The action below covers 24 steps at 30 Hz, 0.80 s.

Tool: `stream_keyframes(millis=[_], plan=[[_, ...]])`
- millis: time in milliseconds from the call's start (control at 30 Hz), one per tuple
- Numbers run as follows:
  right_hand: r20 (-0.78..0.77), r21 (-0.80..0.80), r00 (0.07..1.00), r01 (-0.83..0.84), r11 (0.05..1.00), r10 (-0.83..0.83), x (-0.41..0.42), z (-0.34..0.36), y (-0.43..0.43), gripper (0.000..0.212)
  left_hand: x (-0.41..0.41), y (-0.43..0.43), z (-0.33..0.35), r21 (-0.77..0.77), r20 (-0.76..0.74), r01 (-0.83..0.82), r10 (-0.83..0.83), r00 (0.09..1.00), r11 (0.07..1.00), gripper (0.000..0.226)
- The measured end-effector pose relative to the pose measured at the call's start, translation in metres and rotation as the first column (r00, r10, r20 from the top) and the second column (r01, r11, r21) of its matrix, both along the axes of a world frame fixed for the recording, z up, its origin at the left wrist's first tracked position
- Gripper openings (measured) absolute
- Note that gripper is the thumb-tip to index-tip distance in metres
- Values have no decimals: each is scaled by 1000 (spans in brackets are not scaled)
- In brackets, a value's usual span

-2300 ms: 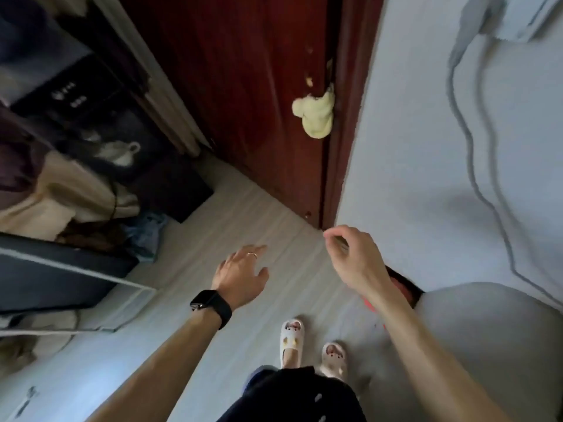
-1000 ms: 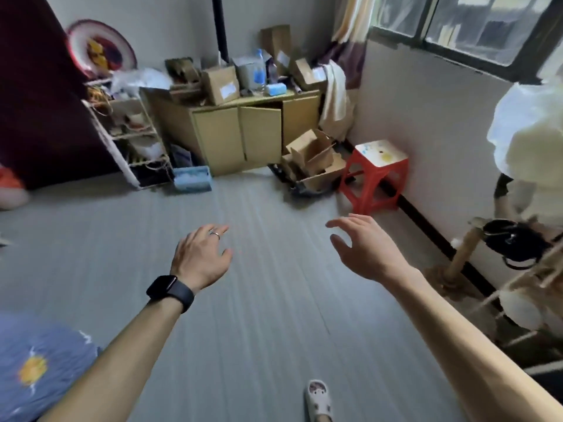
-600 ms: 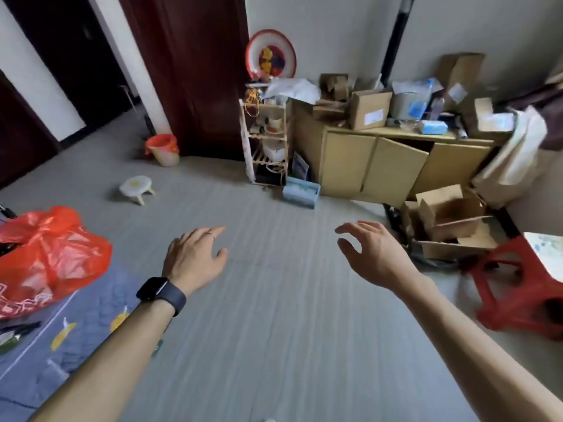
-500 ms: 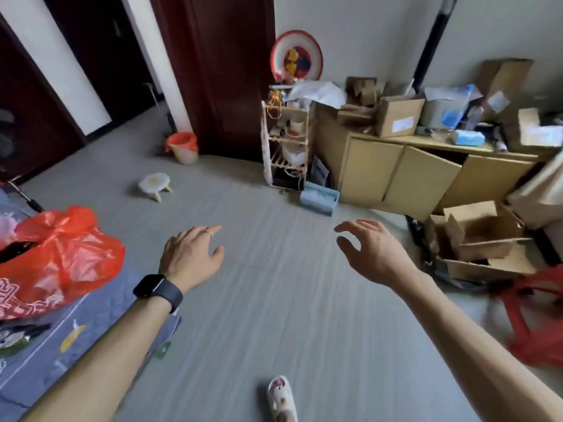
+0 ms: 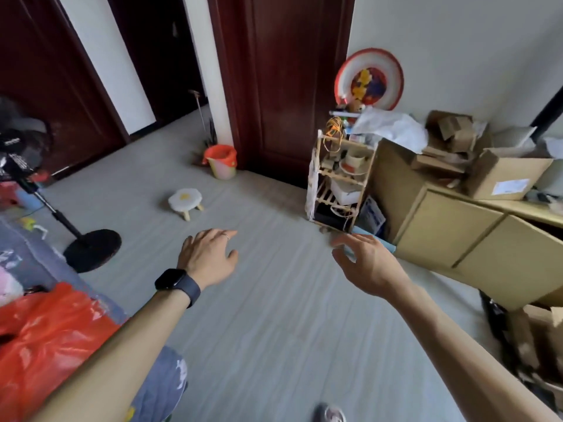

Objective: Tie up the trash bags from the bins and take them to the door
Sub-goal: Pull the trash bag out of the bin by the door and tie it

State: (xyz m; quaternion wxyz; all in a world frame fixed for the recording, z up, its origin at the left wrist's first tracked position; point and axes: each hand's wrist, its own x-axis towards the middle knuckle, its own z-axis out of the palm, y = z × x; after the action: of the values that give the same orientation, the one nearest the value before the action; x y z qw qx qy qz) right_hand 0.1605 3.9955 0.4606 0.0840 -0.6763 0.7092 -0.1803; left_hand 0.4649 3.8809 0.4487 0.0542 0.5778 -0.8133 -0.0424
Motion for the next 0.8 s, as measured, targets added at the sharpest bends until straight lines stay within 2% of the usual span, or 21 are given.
stream_keyframes(millis=[200, 400, 600, 800], plan=[[33, 10, 996, -88, 996, 87, -21, -24, -191, 31, -12, -159, -12, -27, -7, -82, 82, 997, 996, 51], [114, 68, 975, -201, 977, 192, -22, -27, -381, 28, -11, -312, -20, 47, 16, -202, 201, 979, 978, 50], [141, 100, 955, -277, 956, 262, 9, -29, -559, 26, 13, -463, -31, 62, 14, -258, 257, 966, 964, 47], [180, 114, 957, -249, 962, 226, 58, -46, -736, 26, 63, -651, -48, 113, 34, -265, 263, 964, 958, 47]])
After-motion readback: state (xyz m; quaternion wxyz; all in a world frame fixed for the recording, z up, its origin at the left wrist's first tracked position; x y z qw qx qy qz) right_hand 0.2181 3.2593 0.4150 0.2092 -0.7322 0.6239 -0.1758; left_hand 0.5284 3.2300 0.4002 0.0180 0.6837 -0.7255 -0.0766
